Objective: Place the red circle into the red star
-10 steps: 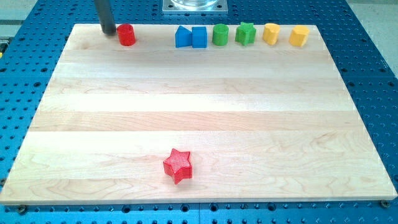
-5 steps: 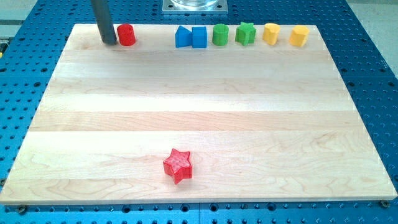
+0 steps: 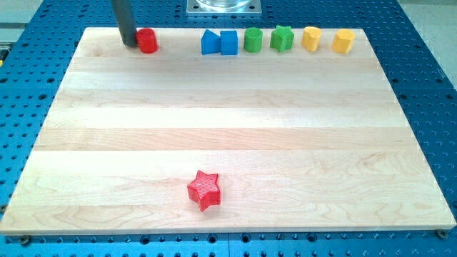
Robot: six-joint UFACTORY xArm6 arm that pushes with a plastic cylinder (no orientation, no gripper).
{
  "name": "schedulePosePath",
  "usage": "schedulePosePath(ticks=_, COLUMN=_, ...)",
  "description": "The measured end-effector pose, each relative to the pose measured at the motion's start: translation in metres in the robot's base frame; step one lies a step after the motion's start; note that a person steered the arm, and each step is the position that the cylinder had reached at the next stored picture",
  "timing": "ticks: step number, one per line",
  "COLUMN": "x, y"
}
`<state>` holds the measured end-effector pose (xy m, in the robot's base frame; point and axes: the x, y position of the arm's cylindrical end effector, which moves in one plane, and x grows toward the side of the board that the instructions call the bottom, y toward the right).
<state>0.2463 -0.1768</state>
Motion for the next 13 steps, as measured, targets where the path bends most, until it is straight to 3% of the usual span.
schedulePosePath(ticks=2, x=-0.054, y=-0.014)
schedulePosePath(ticks=3, x=-0.053, y=0.028)
schedulePosePath(ticks=6, x=0.148, y=0.058)
schedulePosePath(ticks=7, x=0.098, y=0.014)
schedulePosePath(ticks=8, x=0.05, y=0.057)
schedulePosePath(ticks=10, x=0.214, y=0.115)
schedulePosePath(ticks=12, x=0.265, y=0.116)
schedulePosePath(ticks=13, x=0.252, y=0.112)
